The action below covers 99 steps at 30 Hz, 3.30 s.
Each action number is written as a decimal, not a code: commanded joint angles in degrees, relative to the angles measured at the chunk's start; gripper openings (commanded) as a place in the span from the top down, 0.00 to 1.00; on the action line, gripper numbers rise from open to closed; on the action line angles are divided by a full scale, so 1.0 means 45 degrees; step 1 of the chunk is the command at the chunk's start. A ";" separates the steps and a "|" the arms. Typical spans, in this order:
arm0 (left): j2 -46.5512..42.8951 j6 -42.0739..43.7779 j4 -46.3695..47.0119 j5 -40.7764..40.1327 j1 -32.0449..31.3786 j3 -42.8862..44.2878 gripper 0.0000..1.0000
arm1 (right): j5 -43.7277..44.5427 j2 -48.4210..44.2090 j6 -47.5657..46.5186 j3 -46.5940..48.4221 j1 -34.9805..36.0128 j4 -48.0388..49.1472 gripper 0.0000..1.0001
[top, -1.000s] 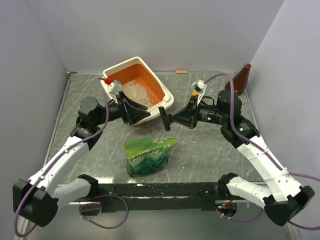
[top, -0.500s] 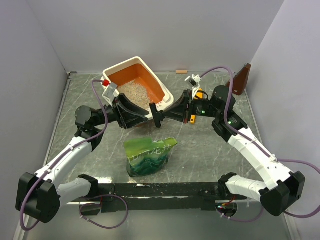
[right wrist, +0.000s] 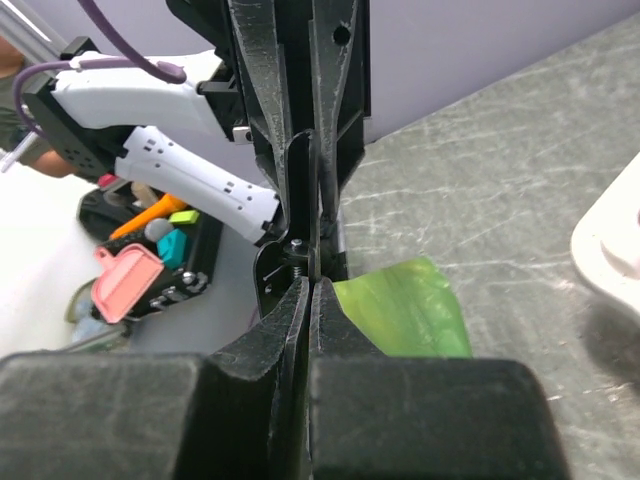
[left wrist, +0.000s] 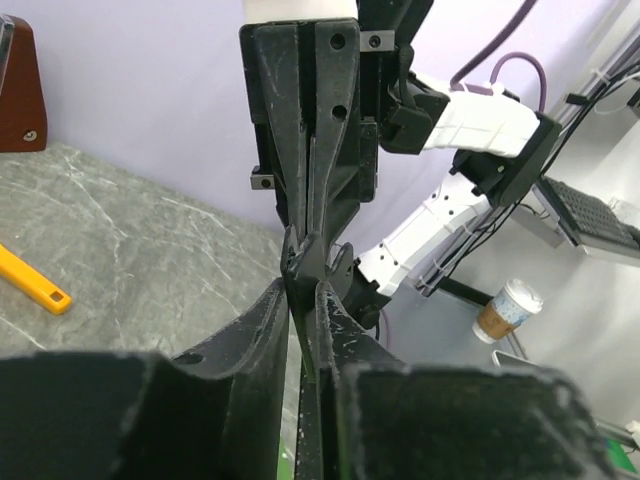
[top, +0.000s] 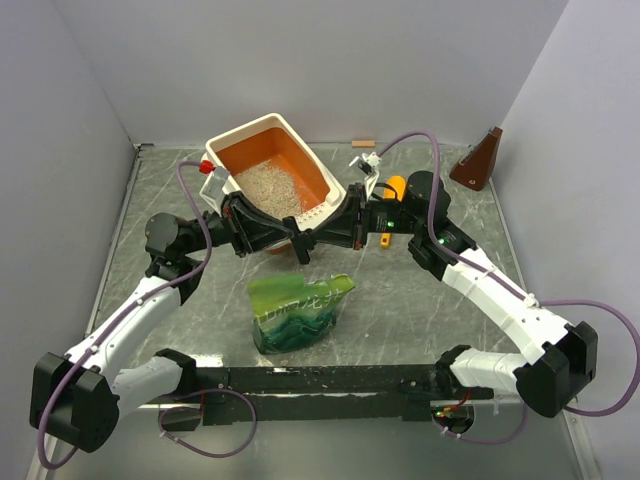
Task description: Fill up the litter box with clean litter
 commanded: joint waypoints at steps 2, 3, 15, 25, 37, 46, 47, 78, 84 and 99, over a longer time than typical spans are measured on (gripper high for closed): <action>-0.0289 0.0288 0.0459 0.0236 0.0050 0.0276 0.99 | -0.0072 0.0092 0.0119 0.0216 0.0110 0.0917 1.00; -0.0289 0.0287 0.0478 0.0256 0.0050 0.0276 0.99 | -0.0111 0.0131 0.0060 0.0255 0.0110 0.0800 1.00; -0.0951 0.1632 -0.1899 0.0119 0.0050 0.0646 0.99 | -0.0072 -0.1157 -0.2732 0.0373 -0.0456 -0.1701 0.26; -0.1577 0.2299 -0.3642 -0.0427 0.0050 0.0725 0.99 | -0.2005 -0.1159 -0.2285 -0.0213 -0.0574 0.0290 0.24; -0.1520 0.1713 -0.3486 -0.0448 0.0031 0.0627 0.99 | -0.1830 -0.0377 -0.2069 -0.0135 -0.0515 0.1169 0.23; -0.1421 0.1674 -0.3603 -0.0584 0.0070 0.0803 0.99 | -0.1713 0.0248 -0.1952 0.0001 -0.0027 0.1463 0.23; -0.1421 0.1713 -0.3642 -0.0603 0.0051 0.0822 0.99 | -0.1694 0.0268 -0.1952 0.0001 0.0012 0.1482 0.23; -0.1714 0.5480 -0.8796 -0.0759 -0.0106 0.1701 0.40 | 0.1547 -0.0844 -0.5114 0.1075 0.0501 -0.3064 1.00; -0.1851 0.7957 -1.1859 -0.2454 -0.0670 0.2422 0.44 | 0.3694 -0.2152 -0.6112 0.1350 0.0188 -0.5469 1.00; -0.2279 1.2865 -1.6240 -0.9468 -0.6607 0.2719 0.44 | 0.6081 -0.3345 -0.7595 0.0764 0.0110 -0.8634 1.00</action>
